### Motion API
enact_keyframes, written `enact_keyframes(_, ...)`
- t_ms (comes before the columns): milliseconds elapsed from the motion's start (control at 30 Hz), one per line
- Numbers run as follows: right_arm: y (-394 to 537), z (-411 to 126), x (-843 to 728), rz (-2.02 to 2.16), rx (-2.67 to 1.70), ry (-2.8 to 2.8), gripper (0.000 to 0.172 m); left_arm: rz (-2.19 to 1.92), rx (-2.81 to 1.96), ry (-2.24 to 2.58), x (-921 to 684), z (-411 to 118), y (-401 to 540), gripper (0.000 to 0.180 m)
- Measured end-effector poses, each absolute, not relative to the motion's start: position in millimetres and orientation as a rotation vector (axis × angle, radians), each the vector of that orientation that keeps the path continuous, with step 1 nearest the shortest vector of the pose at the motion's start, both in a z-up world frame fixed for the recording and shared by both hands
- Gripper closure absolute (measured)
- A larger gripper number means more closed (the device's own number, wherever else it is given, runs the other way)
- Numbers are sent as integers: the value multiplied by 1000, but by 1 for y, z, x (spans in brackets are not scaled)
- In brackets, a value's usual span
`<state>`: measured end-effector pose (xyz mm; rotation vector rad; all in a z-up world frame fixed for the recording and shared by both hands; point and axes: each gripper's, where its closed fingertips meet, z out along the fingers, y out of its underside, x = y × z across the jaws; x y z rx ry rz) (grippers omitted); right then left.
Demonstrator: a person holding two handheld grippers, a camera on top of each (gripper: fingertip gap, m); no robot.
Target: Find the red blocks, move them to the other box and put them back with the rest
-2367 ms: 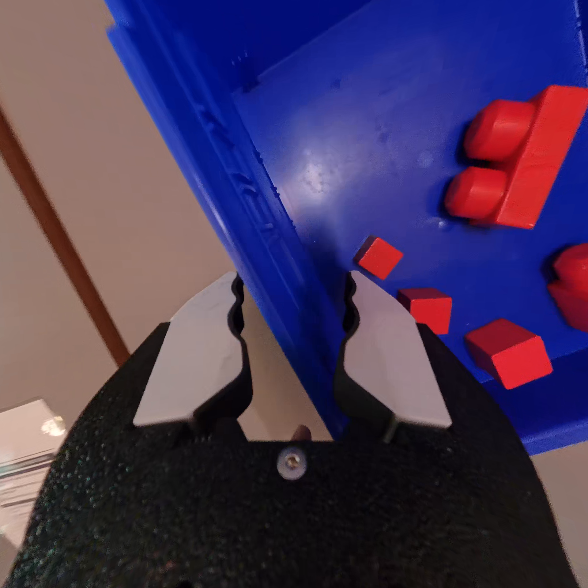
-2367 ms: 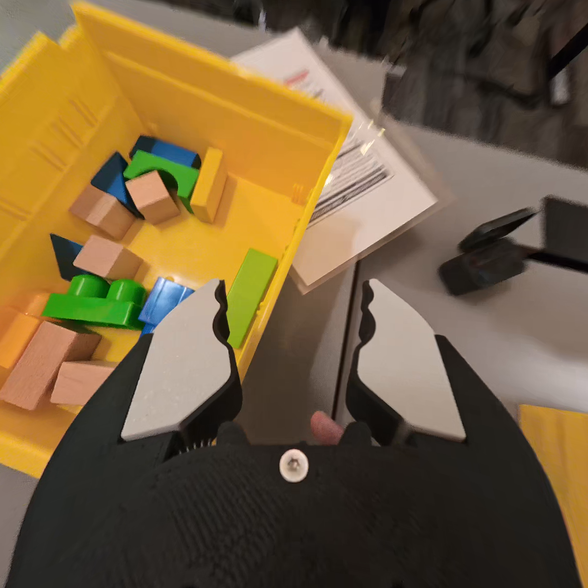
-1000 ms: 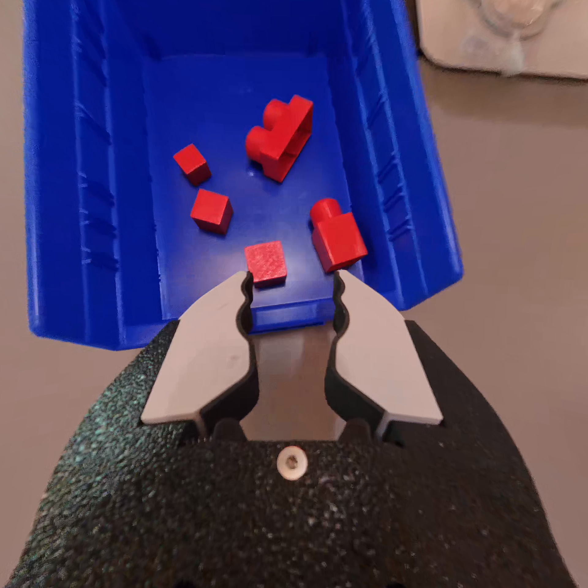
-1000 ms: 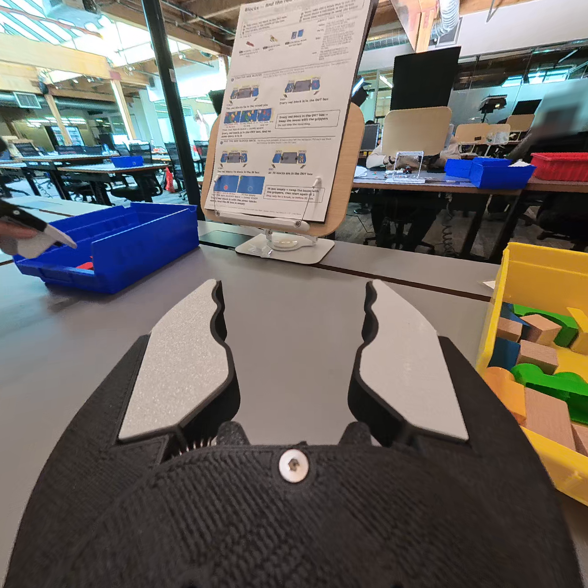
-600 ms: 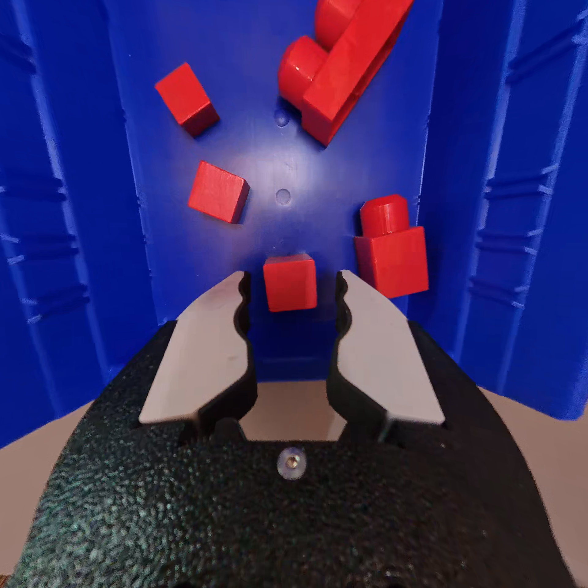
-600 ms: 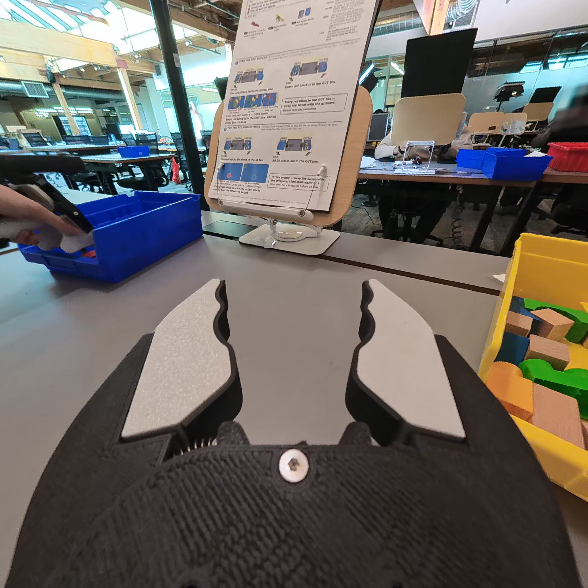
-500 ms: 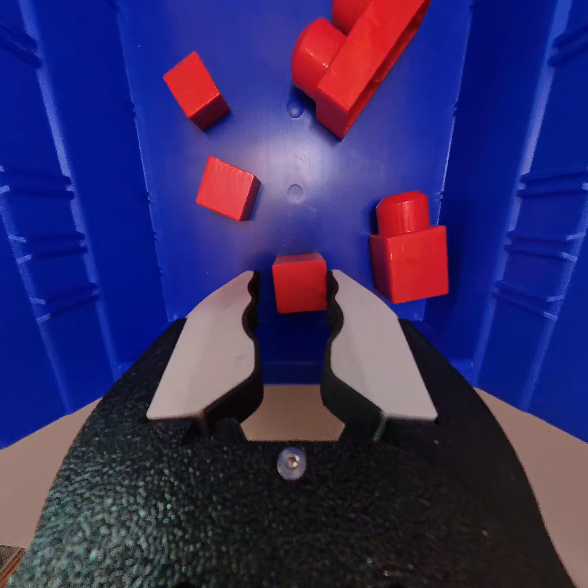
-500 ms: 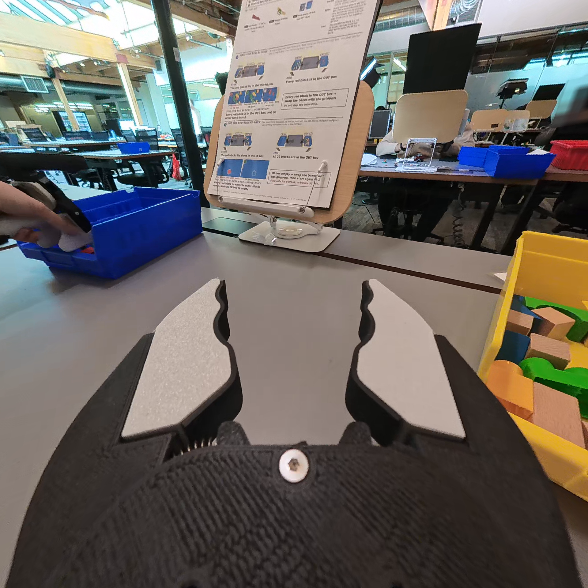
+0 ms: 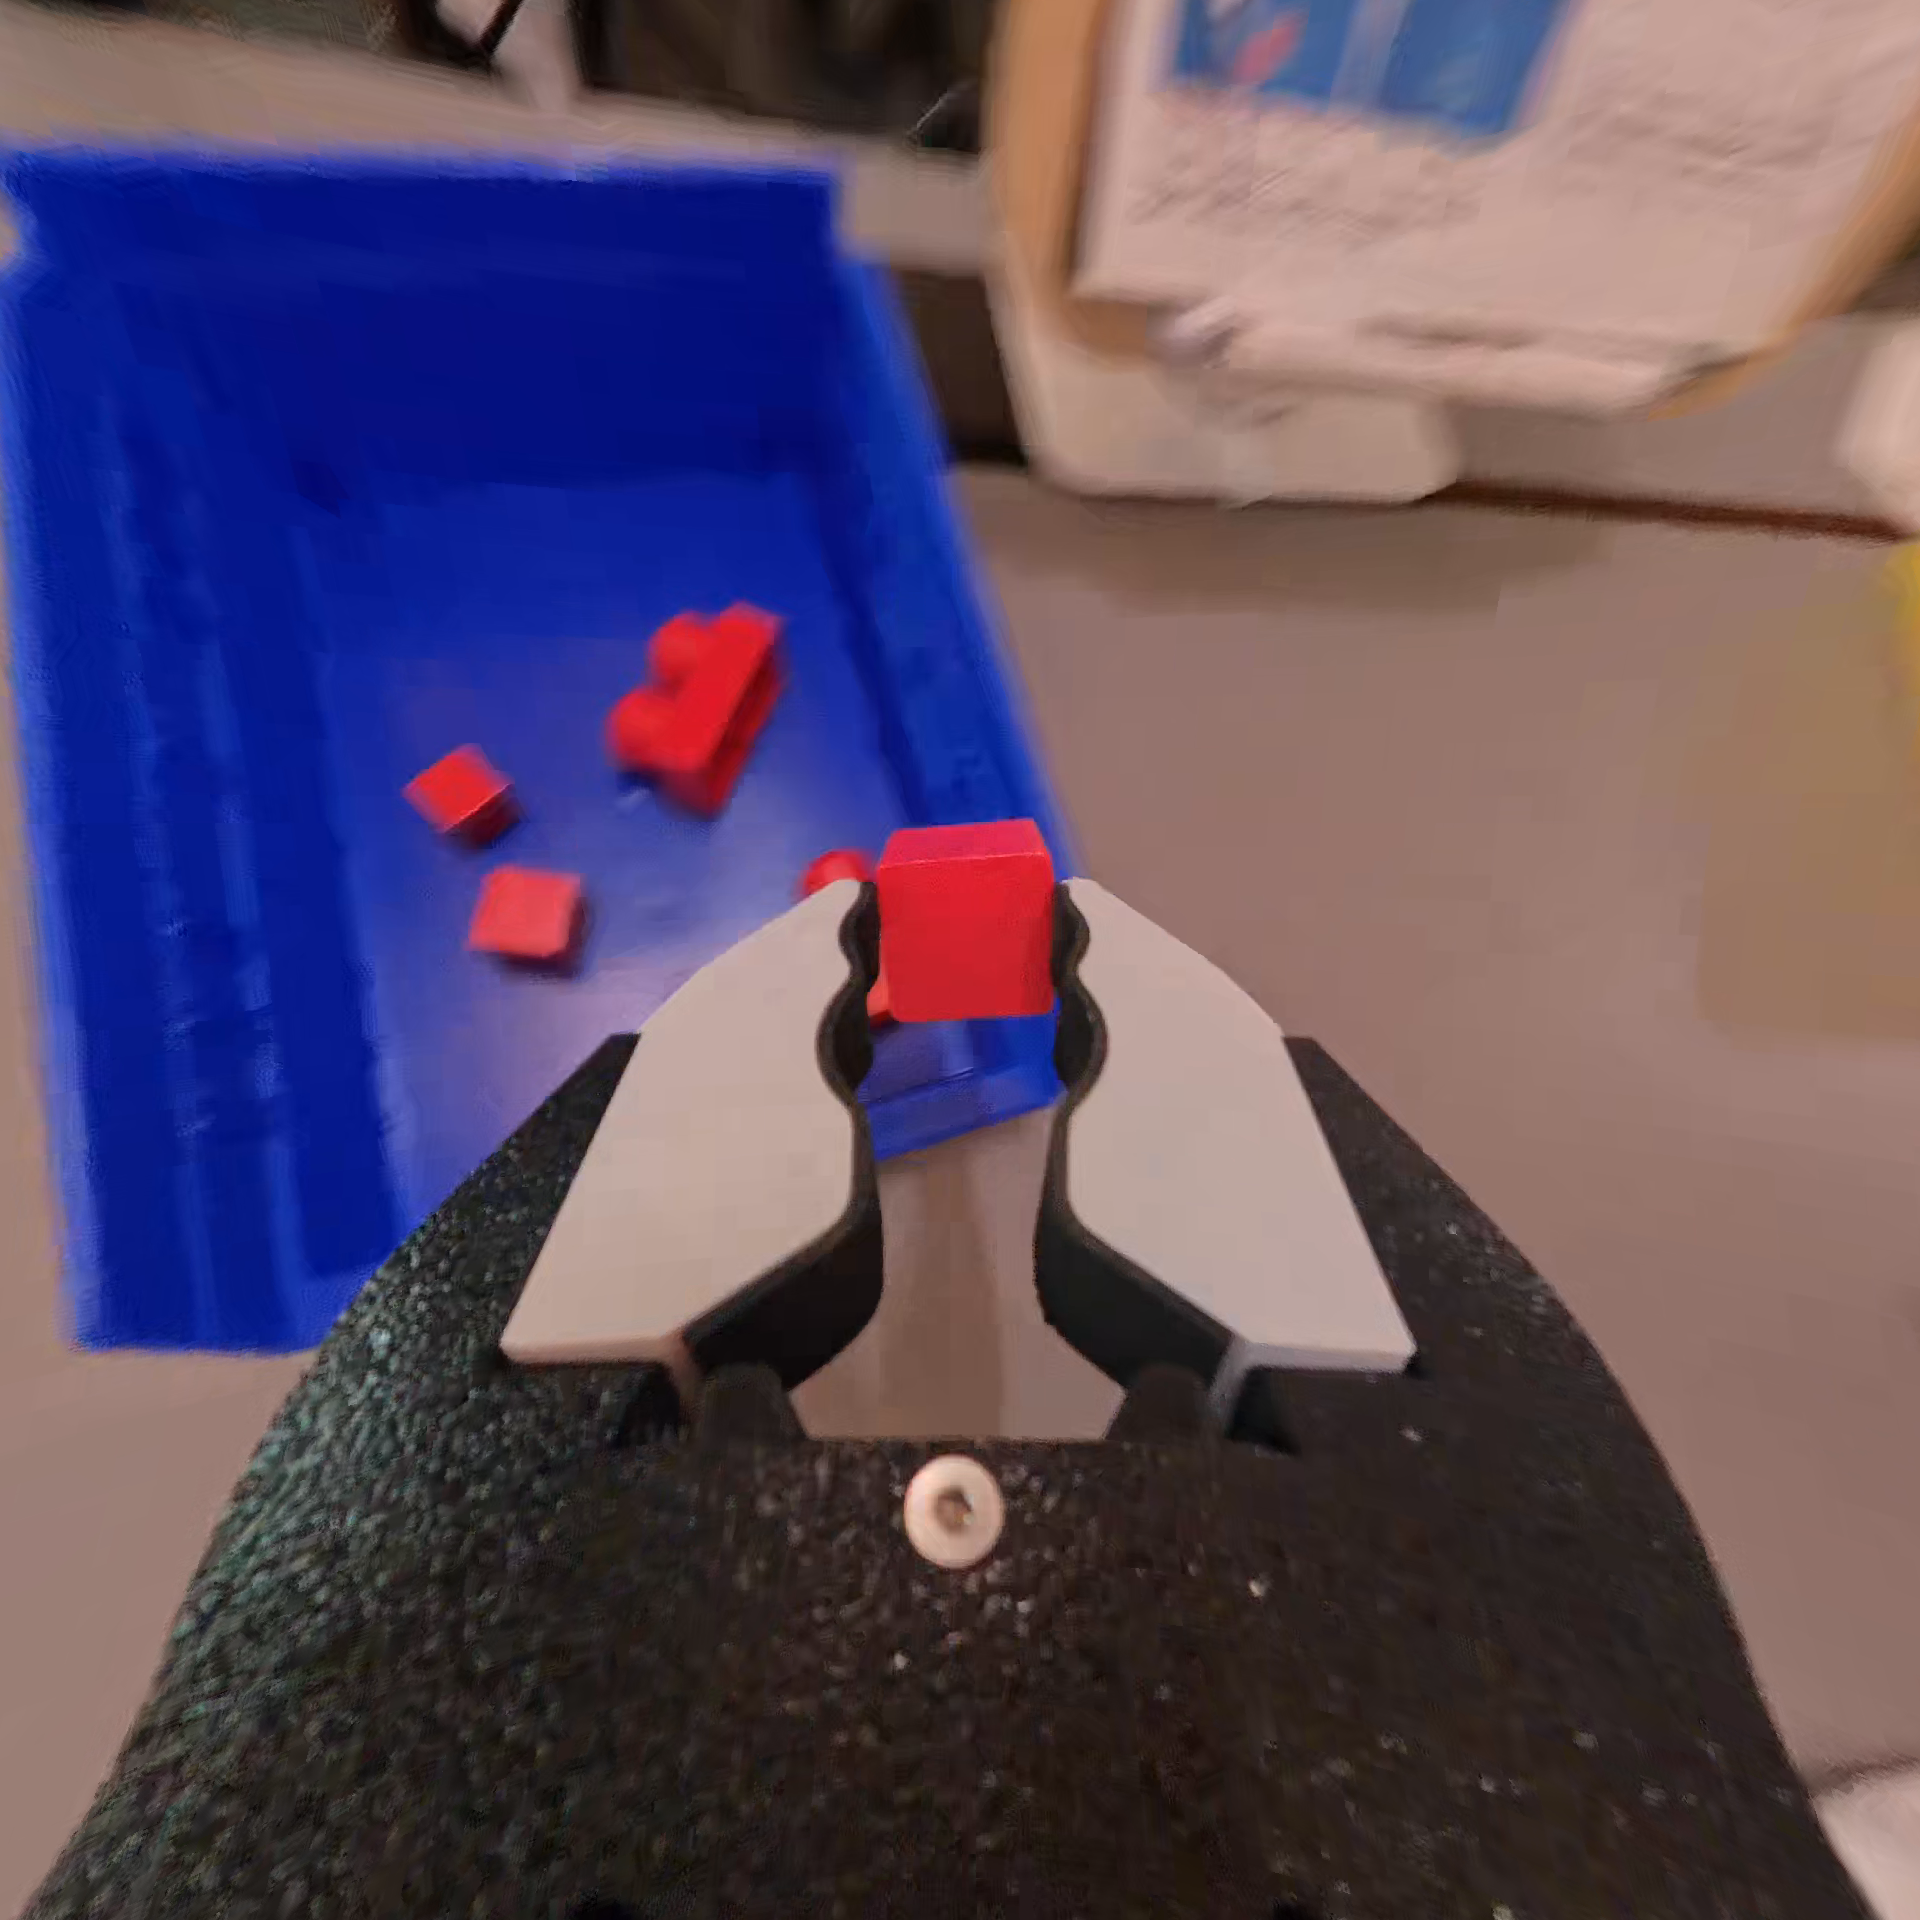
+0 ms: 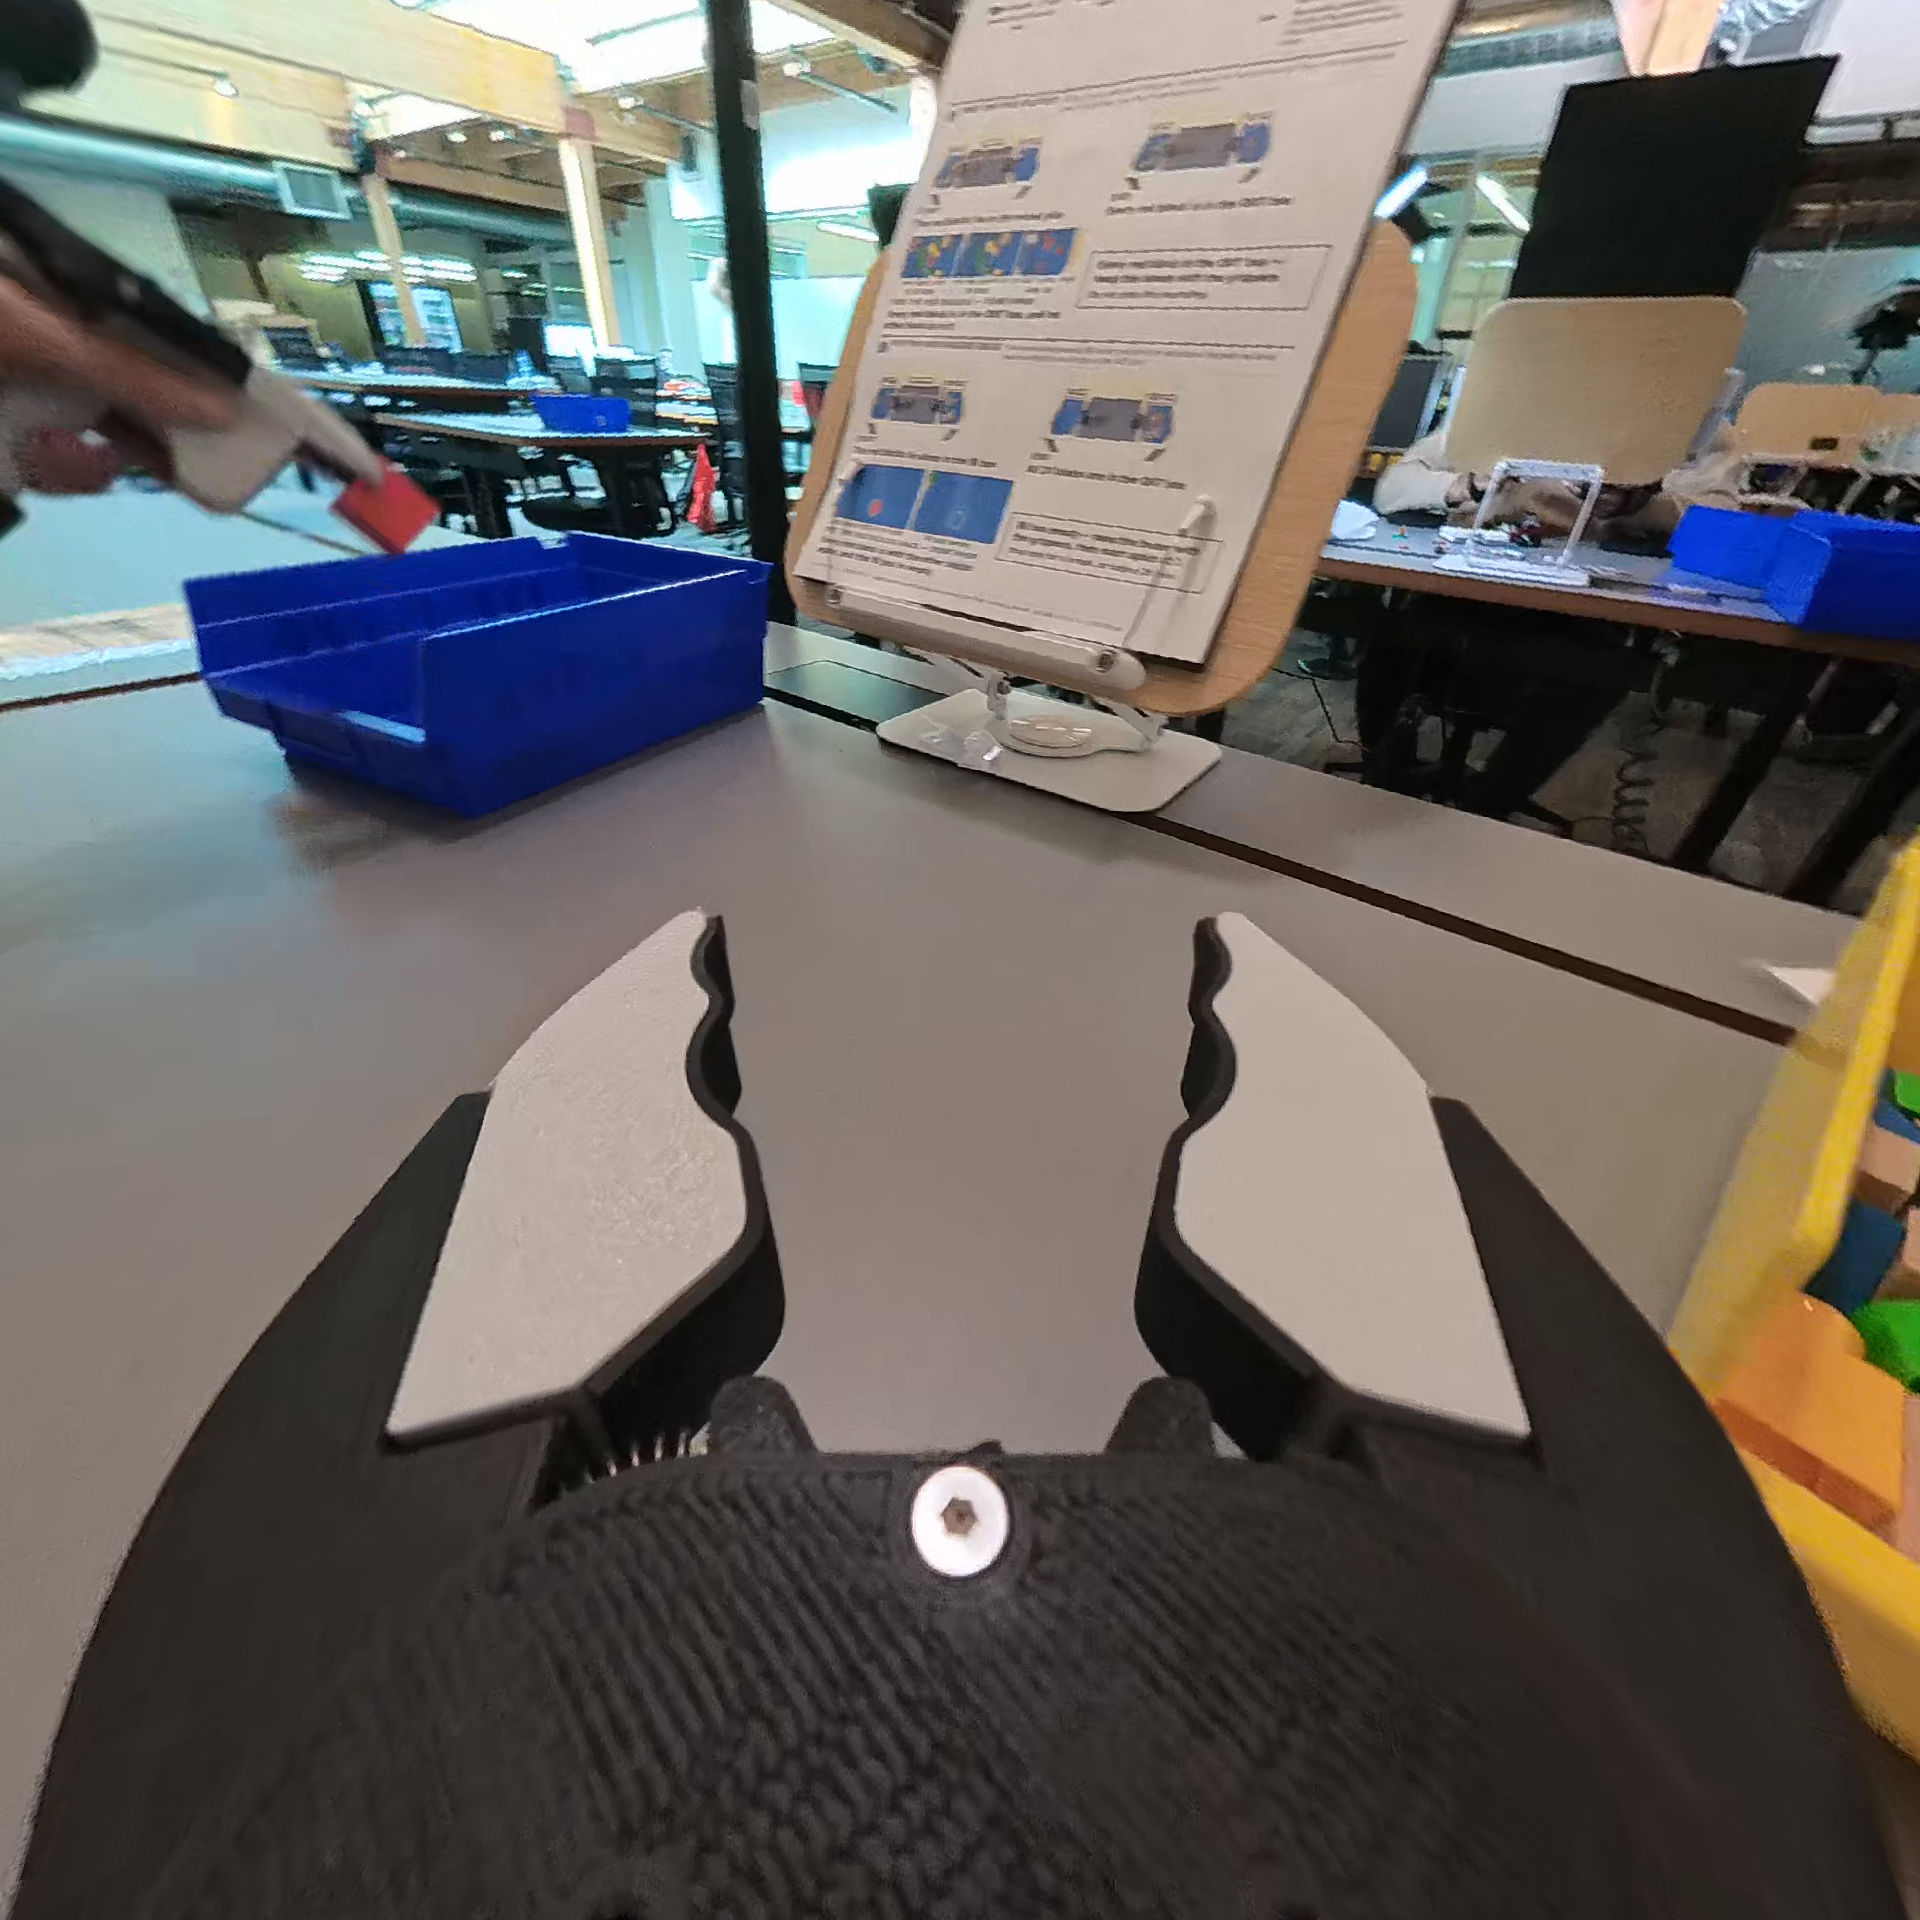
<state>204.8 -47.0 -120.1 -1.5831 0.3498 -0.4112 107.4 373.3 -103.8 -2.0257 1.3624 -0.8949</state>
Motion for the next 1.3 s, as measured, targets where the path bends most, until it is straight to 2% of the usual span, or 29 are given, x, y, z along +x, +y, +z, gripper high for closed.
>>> enact_keyframes(100,-33,-121,190,-395,-1606,240,82,-1321,-1823,1482,116,-71,291,149)
enact_keyframes(200,-21,-117,171,-386,-1588,112,80,-1774,-1689,1651,123,-75,195,150)
enact_keyframes(333,-12,-107,143,-366,-1526,-62,90,-2241,-1607,1898,128,-101,86,150)
enact_keyframes(467,-9,-109,126,-334,-1515,-175,104,-2500,-1529,2029,135,-108,31,150)
enact_keyframes(667,-9,-115,126,-379,-1533,-205,115,-2594,-1464,2199,133,-112,-4,150)
enact_keyframes(733,-10,-114,126,-417,-1522,-224,140,-2637,-1475,2197,132,-111,-7,150)
enact_keyframes(1033,-10,-115,131,-460,-1556,-215,140,-2690,-1533,2107,137,-114,-4,149)
enact_keyframes(1167,-42,-109,170,-499,-1606,13,140,-2322,-1546,2056,160,-133,18,125)
enact_keyframes(1300,-119,-107,241,-670,-1695,391,140,-2024,-1426,2040,169,-147,36,119)
